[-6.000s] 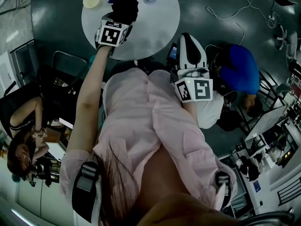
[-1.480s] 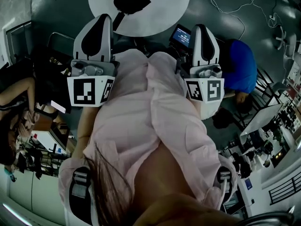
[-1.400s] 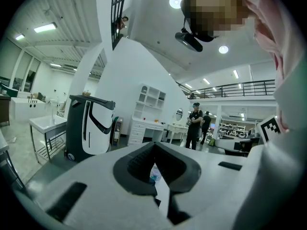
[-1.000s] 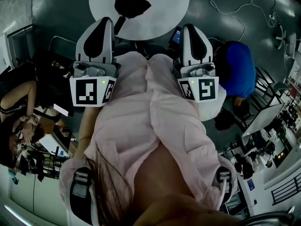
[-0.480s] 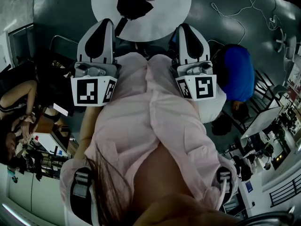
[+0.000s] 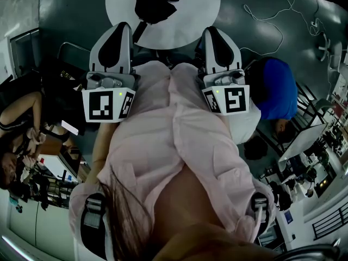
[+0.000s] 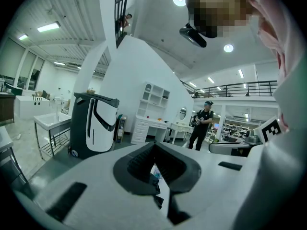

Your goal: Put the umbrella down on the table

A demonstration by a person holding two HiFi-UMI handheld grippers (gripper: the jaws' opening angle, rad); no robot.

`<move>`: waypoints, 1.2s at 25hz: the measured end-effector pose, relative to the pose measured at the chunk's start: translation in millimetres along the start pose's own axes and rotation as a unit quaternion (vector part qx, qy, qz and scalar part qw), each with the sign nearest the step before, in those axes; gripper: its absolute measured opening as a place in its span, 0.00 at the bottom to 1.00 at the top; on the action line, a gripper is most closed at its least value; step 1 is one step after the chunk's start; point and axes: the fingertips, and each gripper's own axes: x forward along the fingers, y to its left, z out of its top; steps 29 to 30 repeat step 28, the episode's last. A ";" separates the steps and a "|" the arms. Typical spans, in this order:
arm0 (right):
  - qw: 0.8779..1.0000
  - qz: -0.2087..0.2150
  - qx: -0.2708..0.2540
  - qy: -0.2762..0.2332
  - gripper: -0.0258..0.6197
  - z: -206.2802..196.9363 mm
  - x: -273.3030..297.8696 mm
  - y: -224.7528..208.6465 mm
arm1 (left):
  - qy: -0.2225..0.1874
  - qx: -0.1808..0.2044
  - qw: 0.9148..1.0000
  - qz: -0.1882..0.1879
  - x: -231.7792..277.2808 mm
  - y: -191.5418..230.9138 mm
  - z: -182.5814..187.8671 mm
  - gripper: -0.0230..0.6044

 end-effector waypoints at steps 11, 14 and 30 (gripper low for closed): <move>1.000 0.013 -0.009 0.001 0.10 -0.4 -0.6 4.8 | 0.001 0.001 1.000 0.002 -1.4 -2.0 -1.3 0.07; 1.000 0.012 -0.009 0.001 0.10 0.1 0.3 4.4 | 0.002 0.000 1.000 0.004 -1.4 -1.0 -1.4 0.07; 1.000 0.018 -0.011 0.002 0.10 0.7 7.3 4.8 | 0.010 -0.005 1.000 0.012 1.0 4.0 -4.8 0.07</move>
